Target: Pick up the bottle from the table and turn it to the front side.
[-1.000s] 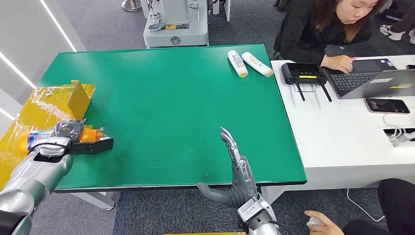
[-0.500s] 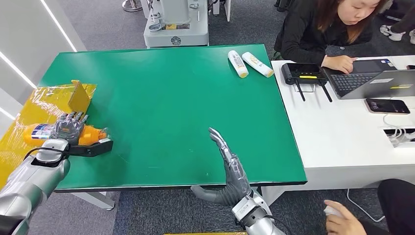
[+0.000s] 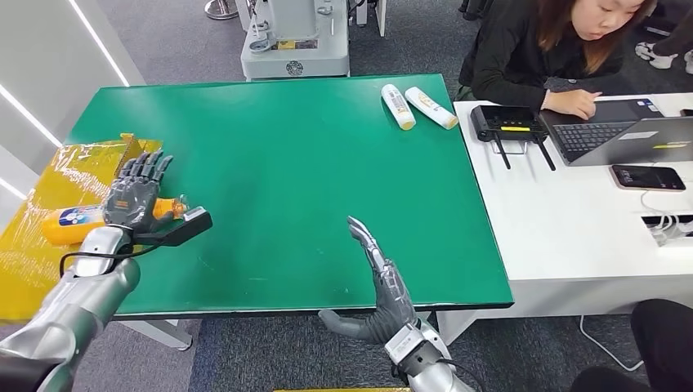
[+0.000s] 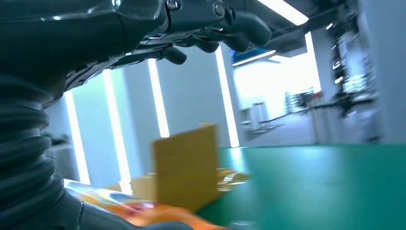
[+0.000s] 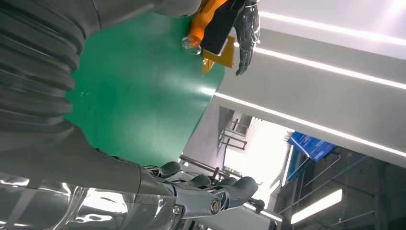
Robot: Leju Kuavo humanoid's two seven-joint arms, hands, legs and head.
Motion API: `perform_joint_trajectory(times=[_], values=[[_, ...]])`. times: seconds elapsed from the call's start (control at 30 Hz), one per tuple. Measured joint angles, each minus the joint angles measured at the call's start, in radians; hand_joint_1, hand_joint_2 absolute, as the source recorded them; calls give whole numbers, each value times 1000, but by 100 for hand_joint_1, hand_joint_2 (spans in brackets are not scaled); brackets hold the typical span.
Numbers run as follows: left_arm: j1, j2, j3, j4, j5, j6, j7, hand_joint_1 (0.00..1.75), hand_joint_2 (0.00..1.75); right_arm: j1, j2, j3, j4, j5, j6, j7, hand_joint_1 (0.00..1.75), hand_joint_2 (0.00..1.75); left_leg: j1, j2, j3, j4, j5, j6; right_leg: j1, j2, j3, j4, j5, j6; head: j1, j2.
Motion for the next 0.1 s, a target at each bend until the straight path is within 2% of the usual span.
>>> perform_joint_trajectory(times=[0.1], values=[[24, -57, 41, -32, 86, -12, -90, 0, 175, 5, 0, 1, 10, 0, -17, 0, 0, 175, -1, 0, 0, 0, 0, 0, -1, 0, 0, 0, 0, 0, 0, 0]])
